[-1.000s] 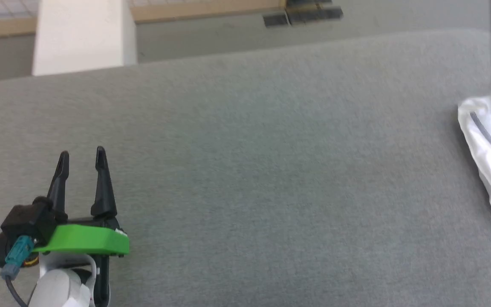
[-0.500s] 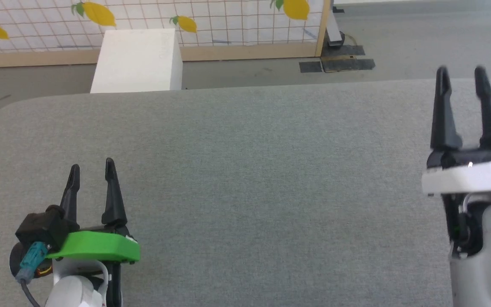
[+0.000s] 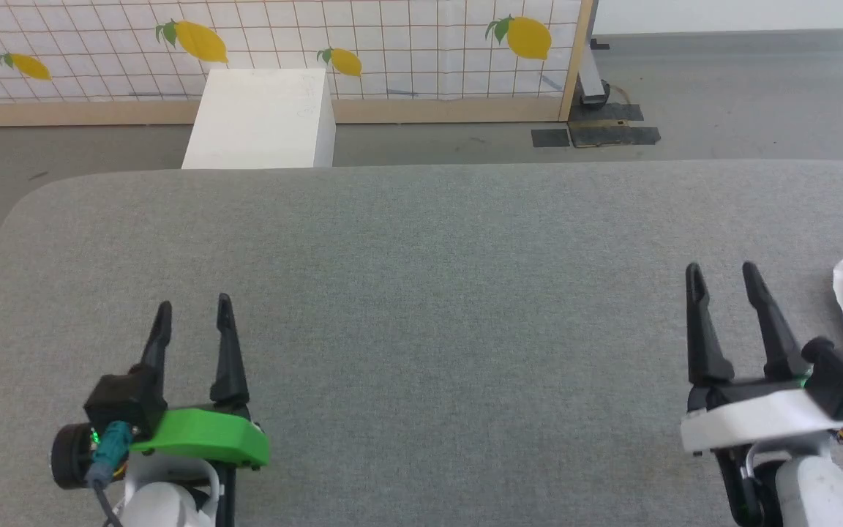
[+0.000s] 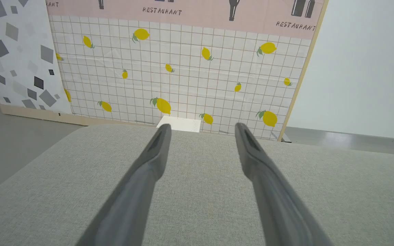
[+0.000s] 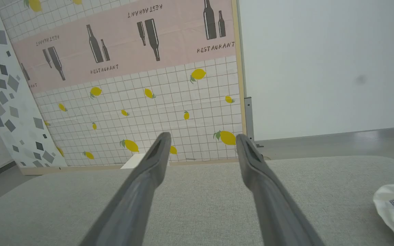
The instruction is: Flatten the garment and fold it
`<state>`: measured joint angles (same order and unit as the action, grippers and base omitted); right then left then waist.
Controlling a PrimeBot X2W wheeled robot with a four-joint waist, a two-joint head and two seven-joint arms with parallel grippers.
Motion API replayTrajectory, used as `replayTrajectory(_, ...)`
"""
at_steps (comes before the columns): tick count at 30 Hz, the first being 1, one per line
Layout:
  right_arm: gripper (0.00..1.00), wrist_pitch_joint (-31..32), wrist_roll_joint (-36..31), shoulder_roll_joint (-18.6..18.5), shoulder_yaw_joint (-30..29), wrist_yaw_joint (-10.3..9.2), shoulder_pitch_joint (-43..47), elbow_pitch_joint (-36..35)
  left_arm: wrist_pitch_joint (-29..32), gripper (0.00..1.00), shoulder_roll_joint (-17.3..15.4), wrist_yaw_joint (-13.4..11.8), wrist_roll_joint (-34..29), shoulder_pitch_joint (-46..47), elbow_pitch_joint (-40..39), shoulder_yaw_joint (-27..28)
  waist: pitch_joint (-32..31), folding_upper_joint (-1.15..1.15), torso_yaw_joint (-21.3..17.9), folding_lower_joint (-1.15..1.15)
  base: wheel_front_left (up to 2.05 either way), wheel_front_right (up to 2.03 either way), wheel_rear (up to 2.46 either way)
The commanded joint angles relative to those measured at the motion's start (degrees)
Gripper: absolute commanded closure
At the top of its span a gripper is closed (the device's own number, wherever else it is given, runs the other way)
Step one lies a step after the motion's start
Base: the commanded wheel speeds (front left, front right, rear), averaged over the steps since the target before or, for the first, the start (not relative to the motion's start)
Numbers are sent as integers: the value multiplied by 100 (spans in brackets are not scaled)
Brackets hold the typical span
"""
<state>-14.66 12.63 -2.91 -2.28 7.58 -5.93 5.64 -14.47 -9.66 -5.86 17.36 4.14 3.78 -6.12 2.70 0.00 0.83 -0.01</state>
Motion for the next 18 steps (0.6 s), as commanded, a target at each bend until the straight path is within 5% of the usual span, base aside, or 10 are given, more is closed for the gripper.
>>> replayTrajectory(1,0,-31,-75,2,22,-9,156,-19,-41,0,54,-25,-97,-18,69,-25,-23,0,4,1,0,0,0)
replayTrajectory(18,0,-33,-354,2,66,-9,548,220,-52,0,360,214,-295,-244,532,-76,24,0,-40,1,0,0,0)
